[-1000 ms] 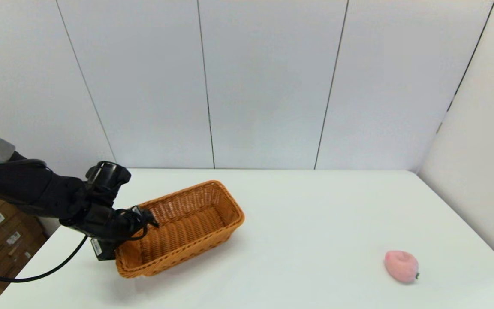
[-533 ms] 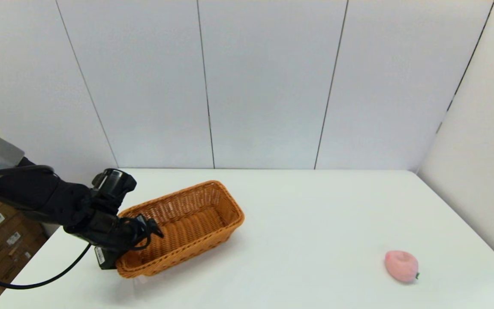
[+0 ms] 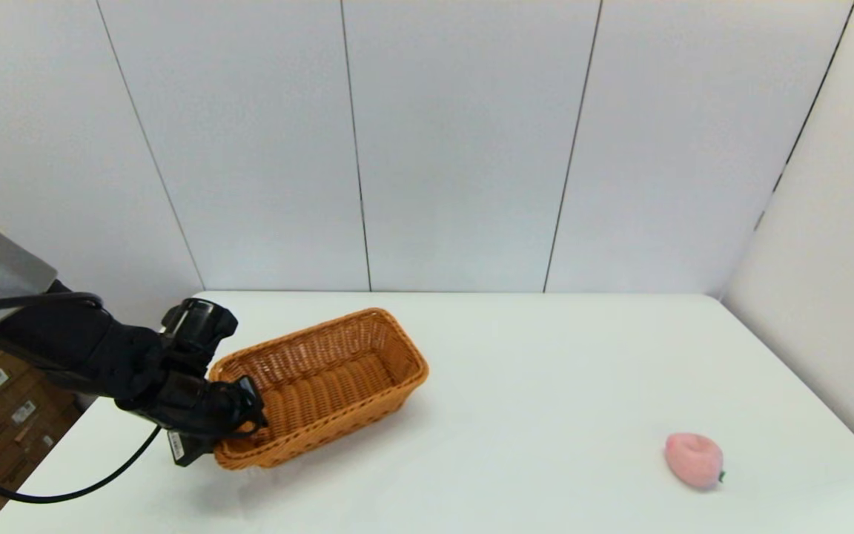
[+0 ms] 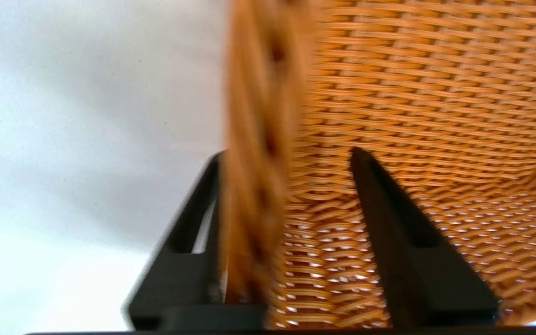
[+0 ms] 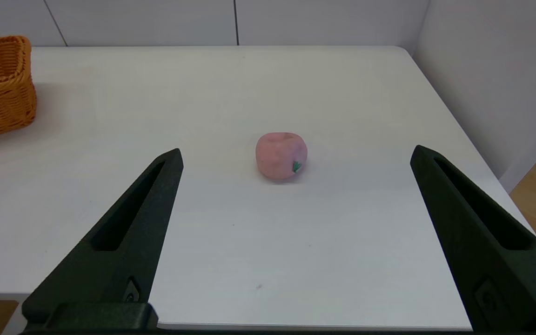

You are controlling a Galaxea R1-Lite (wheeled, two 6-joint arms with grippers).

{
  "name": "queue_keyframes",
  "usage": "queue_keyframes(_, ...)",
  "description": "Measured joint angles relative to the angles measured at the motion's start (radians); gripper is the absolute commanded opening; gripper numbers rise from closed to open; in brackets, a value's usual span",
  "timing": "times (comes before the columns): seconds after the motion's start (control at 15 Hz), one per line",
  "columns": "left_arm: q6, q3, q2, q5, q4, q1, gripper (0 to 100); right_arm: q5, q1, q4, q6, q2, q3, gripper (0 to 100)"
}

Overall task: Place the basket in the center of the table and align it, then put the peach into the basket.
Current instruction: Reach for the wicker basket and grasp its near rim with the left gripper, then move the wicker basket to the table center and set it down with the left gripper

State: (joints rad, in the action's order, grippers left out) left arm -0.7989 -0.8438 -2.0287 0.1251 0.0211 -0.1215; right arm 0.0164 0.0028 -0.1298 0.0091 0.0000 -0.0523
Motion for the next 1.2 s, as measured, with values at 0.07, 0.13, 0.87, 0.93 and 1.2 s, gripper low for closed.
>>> queue_keyframes(0.07,0.0,0.003,-0.002,0.0,-0.001,0.0,0,0.0,0.0,0.0,0.0,0.0,0.0,100)
queue_keyframes(0.13,0.001,0.004,-0.001,0.002,-0.003,0.0,0,0.0,0.0,0.0,0.0,0.0,0.0,100)
queue_keyframes(0.87,0.048,-0.002,0.28,0.047,-0.005,-0.277,0,0.005,0.0,0.001,0.002,0.0,0.0,100)
queue_keyframes(0.93,0.047,-0.01,0.281,0.047,-0.008,-0.309,0,0.006,0.0,0.002,0.002,0.0,0.0,100)
queue_keyframes(1.2,0.05,-0.06,0.21,0.046,-0.011,-0.364,0,0.006,0.0,0.001,0.002,0.0,0.0,100)
